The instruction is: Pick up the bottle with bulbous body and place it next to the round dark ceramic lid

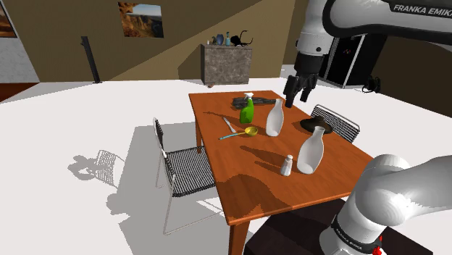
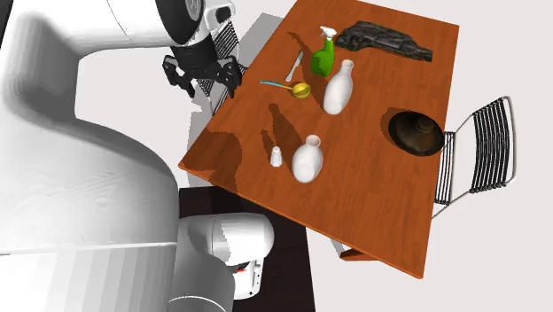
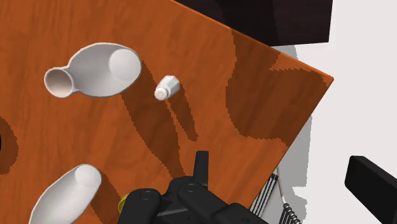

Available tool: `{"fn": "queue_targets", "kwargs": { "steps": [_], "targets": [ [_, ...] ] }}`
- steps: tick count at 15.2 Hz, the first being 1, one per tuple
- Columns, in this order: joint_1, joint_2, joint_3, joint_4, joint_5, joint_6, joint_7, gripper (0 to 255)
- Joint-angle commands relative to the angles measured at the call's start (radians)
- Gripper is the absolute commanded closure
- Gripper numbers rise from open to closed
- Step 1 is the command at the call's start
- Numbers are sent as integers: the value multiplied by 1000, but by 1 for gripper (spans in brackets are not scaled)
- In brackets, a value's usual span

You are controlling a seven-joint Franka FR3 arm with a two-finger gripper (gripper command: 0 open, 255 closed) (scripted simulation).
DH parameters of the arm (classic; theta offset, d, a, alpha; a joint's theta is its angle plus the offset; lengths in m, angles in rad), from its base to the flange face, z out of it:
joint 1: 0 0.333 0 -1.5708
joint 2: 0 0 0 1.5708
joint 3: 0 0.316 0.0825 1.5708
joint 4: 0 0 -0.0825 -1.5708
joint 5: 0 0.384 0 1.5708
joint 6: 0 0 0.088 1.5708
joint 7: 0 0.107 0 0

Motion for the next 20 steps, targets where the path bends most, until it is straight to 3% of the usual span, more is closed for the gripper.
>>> {"fn": "queue_targets", "kwargs": {
  "steps": [1,11,20],
  "targets": [
    [0,0,0,0,0,0,0,0],
    [-68,-81,-222,-209,-141,162,-222,0],
    [-130,-20,-458,-290,-271,345,-428,0]
  ]
}}
